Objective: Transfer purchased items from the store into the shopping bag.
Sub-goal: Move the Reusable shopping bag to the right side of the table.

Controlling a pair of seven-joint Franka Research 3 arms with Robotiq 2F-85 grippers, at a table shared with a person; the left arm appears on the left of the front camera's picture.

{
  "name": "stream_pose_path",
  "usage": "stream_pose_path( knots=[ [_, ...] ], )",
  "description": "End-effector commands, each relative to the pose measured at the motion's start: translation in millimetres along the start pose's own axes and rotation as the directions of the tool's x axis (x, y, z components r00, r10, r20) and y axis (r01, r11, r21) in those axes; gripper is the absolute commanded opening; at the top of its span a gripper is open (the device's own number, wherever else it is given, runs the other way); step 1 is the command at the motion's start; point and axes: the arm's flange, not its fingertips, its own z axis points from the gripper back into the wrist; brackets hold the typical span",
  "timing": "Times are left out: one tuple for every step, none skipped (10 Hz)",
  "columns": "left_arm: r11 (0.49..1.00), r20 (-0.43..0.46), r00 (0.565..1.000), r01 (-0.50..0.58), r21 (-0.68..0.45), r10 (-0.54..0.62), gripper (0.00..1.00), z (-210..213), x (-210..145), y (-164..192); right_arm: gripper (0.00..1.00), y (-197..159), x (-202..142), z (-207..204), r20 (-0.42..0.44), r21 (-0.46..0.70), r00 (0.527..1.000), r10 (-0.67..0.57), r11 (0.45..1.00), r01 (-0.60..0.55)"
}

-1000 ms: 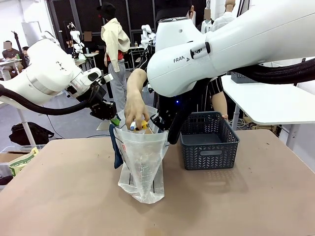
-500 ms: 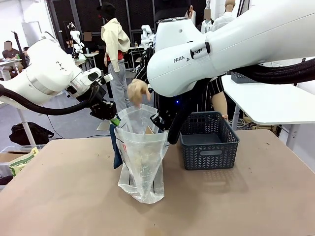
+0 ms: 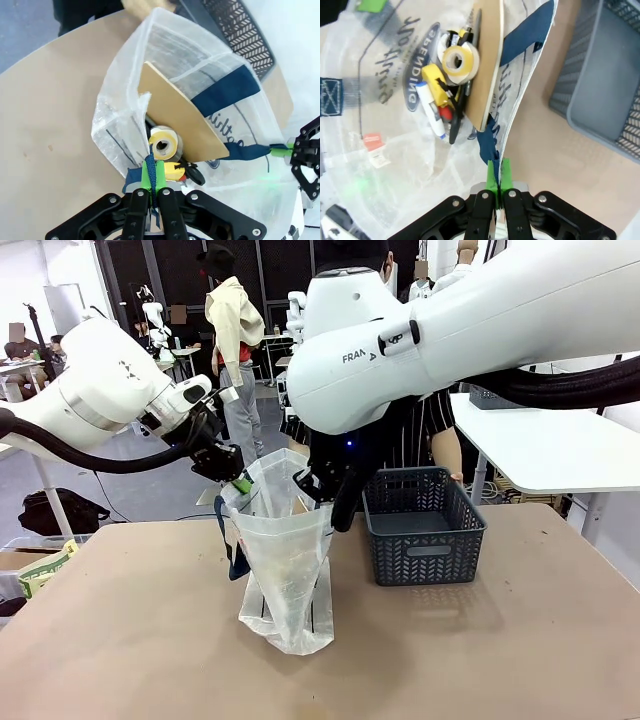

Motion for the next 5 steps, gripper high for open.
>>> stream_pose_path(
  knots=[
    [0.997, 0.017, 1.000, -0.008, -0.080, 0.009, 0.00, -1.9, 6.7, 8.9, 0.00, 12.5, 16.2, -1.1, 0.019, -0.008, 0.994, 0.108, 0.994, -0.107],
    [0.992, 0.023, 1.000, -0.001, -0.129, 0.004, 0.00, -2.3, 6.3, 8.8, 0.00, 22.5, 23.5, -2.7, 0.007, -0.021, 0.989, 0.149, 0.989, -0.149],
    [0.982, 0.038, 0.999, -0.005, -0.186, 0.013, 0.00, -3.3, 7.3, 10.6, 0.00, 31.9, 31.6, -6.4, -0.011, -0.035, 0.980, 0.198, 0.980, -0.198],
    [0.977, 0.045, 0.998, -0.026, -0.211, 0.037, 0.00, -4.3, 7.0, 11.9, 0.00, 37.5, 35.7, -9.2, -0.027, -0.042, 0.974, 0.223, 0.974, -0.224],
    [0.976, 0.044, 0.998, -0.028, -0.215, 0.038, 0.00, -5.1, 6.7, 12.8, 0.00, 41.9, 38.2, -10.5, -0.031, -0.032, 0.965, 0.259, 0.965, -0.260]
  ],
)
